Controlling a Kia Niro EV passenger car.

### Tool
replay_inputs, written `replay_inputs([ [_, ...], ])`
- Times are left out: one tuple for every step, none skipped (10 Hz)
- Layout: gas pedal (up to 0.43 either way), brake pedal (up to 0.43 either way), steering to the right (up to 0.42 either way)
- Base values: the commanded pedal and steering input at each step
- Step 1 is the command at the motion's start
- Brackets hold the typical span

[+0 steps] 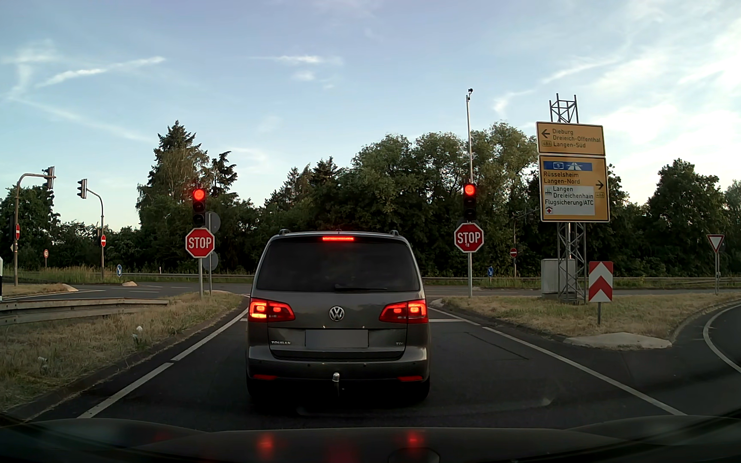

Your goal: Follow the waypoints while adhering to traffic rules and regulations

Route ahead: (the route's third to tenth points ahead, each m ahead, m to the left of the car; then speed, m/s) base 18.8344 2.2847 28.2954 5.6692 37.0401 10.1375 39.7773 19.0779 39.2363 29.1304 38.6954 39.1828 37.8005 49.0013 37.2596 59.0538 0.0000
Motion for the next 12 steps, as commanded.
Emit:
replay_inputs([
  [0.0,0.384,-0.011],
  [0.0,0.384,-0.011],
  [0.0,0.378,-0.011],
  [0.0,0.384,-0.011],
  [0.0,0.384,-0.011],
  [0.0,0.384,-0.011],
  [0.0,0.384,-0.011],
  [0.0,0.378,-0.011],
  [0.0,0.378,-0.011],
  [0.0,0.384,-0.011],
  [0.0,0.384,-0.011],
  [0.0,0.384,-0.011],
])
